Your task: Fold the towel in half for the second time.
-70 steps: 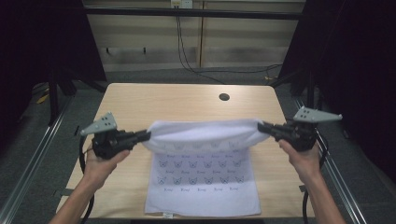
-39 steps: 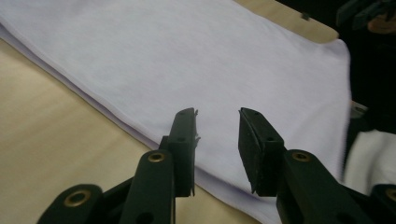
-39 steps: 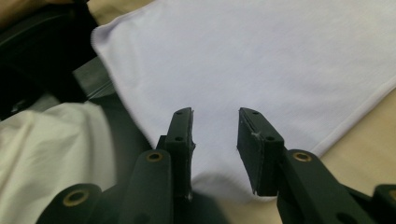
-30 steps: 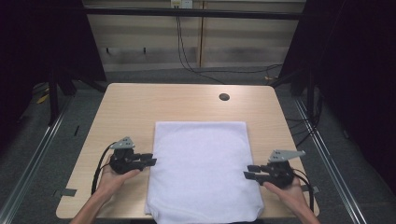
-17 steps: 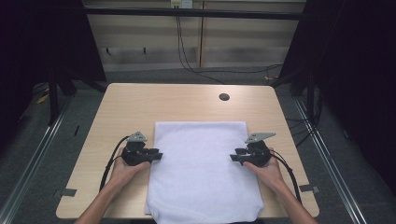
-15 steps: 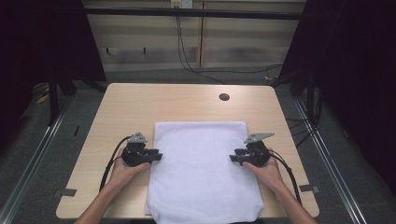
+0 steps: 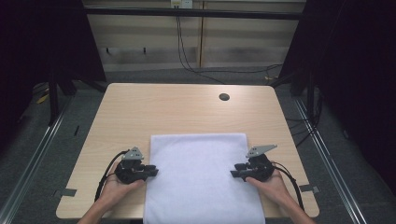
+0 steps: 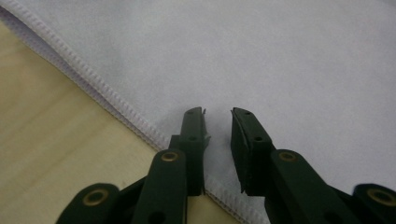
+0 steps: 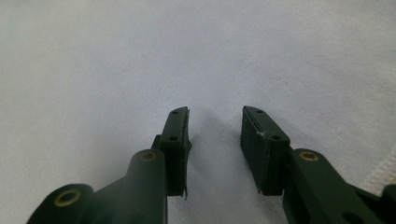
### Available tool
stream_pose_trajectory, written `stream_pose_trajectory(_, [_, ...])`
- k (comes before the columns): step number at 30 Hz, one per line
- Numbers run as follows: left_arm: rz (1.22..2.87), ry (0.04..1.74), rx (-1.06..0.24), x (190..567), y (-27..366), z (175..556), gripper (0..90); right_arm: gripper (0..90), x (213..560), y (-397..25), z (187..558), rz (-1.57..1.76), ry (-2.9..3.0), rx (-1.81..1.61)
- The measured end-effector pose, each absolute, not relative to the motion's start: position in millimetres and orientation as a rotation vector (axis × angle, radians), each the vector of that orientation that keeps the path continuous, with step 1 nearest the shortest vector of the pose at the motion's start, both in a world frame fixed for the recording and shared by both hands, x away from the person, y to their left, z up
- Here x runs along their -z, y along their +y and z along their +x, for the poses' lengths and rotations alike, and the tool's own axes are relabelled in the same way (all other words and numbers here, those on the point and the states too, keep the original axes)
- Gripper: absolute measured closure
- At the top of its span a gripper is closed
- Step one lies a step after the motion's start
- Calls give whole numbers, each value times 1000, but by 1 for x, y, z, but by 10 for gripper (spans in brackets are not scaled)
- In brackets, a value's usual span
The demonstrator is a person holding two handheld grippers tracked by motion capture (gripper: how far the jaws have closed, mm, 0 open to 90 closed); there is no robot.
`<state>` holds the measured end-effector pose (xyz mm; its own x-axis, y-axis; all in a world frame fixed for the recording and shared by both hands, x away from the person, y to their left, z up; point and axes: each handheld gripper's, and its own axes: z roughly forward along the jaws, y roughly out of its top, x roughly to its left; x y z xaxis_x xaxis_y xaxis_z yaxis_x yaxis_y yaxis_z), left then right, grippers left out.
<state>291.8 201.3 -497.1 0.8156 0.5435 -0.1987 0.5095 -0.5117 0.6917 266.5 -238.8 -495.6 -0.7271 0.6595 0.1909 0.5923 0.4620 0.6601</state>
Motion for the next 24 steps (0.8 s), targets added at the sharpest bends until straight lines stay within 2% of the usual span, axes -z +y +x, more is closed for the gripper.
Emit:
stream_pose_trajectory(5, [2214,765,-8,496,205,279,715,622,494,-238,250,1098,2655,-1138])
stream_pose_trajectory(13, [2208,753,22,487,203,269,621,601,488,-244,238,1092,2688,-1163])
stream_pose_trajectory(19, [2125,826,-52,475,213,299,540,603,465,-271,265,1159,2492,-1269])
stream_pose_trajectory(24, [2118,887,-94,476,221,336,515,611,453,-283,294,1190,2416,-1213])
